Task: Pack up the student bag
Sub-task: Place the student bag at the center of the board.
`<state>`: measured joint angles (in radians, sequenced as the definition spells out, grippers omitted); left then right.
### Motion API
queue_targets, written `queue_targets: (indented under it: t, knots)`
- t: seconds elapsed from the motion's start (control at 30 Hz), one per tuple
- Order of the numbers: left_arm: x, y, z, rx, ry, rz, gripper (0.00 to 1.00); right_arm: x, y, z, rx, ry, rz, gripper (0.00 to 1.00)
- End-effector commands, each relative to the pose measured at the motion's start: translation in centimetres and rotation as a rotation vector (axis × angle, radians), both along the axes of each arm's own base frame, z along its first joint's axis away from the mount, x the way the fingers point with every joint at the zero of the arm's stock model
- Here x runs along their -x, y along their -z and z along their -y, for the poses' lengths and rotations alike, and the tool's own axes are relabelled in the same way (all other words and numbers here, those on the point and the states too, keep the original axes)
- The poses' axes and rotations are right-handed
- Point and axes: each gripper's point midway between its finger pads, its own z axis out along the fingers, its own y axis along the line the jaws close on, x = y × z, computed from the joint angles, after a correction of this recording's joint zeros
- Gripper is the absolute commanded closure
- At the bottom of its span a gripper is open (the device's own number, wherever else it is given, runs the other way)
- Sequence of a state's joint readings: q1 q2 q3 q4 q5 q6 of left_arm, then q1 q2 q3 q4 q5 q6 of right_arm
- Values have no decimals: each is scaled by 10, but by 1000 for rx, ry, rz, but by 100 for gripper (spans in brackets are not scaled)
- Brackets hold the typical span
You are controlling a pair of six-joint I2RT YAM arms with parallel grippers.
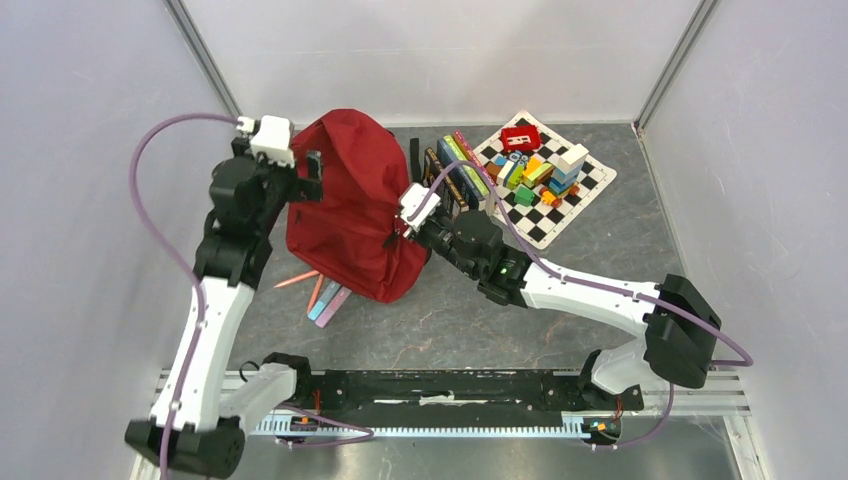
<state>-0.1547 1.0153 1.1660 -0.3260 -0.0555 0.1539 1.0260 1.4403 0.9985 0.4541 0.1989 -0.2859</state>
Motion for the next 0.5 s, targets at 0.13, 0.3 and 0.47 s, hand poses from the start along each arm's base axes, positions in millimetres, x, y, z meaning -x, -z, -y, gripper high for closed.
queue_targets:
  t: [0.13,0.3,0.47]
  knots:
    - [93,13,51,339,236,-94,2,-13,-30,-4,-97,77,-35,100]
    - [118,54,82,536,340,-246,8,-11,-30,-6,-108,63,-48,100]
    - [120,81,107,659,399,-335,13,-10,-31,-8,-111,59,-51,100]
